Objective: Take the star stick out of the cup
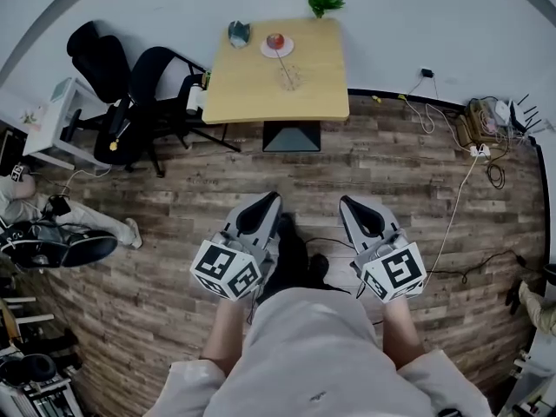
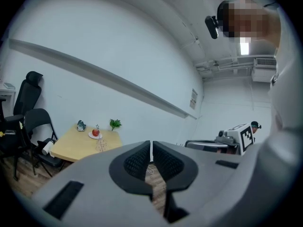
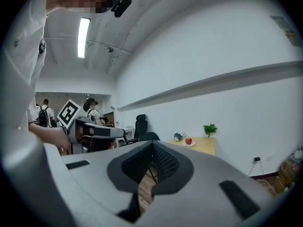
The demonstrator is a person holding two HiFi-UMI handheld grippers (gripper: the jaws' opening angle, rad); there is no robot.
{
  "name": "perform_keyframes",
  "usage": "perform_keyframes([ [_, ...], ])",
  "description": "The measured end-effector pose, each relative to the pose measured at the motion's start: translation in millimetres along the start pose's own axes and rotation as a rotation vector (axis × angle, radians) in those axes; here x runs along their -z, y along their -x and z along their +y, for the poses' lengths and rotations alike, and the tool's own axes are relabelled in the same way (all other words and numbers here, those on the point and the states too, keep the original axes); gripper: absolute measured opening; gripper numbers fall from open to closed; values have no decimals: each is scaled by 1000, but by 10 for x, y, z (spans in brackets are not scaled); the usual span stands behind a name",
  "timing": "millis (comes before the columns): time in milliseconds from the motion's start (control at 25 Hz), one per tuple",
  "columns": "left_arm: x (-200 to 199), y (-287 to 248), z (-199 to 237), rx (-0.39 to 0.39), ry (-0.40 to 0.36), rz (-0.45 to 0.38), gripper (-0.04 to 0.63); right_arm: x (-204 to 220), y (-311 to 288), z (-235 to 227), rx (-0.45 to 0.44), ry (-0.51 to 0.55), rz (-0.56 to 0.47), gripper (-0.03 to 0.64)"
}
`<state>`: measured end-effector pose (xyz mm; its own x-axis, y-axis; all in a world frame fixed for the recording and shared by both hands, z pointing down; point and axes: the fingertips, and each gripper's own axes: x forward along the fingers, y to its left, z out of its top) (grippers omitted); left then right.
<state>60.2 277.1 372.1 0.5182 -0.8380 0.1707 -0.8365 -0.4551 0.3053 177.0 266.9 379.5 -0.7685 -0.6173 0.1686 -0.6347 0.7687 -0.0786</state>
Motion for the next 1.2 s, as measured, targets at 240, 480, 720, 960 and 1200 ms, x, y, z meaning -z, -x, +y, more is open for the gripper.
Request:
perform_keyframes([
  [240, -60, -231, 202, 23, -5, -9, 18, -28, -219, -169, 11, 3, 12, 0],
  [480, -172, -474, 545, 35, -18, 4, 18, -136, -632, -367, 14, 16, 18, 2],
  [720, -362, -786, 1011, 28, -48, 19, 39, -334, -1177, -602, 0, 48, 23, 27],
  [960, -534, -1067, 1406, 37, -59, 30, 72, -458, -1685, -814, 0, 40, 32, 61],
  [1200, -661, -1223, 1754, 56, -53, 34, 74, -526, -2076, -920, 16, 38, 46, 63],
])
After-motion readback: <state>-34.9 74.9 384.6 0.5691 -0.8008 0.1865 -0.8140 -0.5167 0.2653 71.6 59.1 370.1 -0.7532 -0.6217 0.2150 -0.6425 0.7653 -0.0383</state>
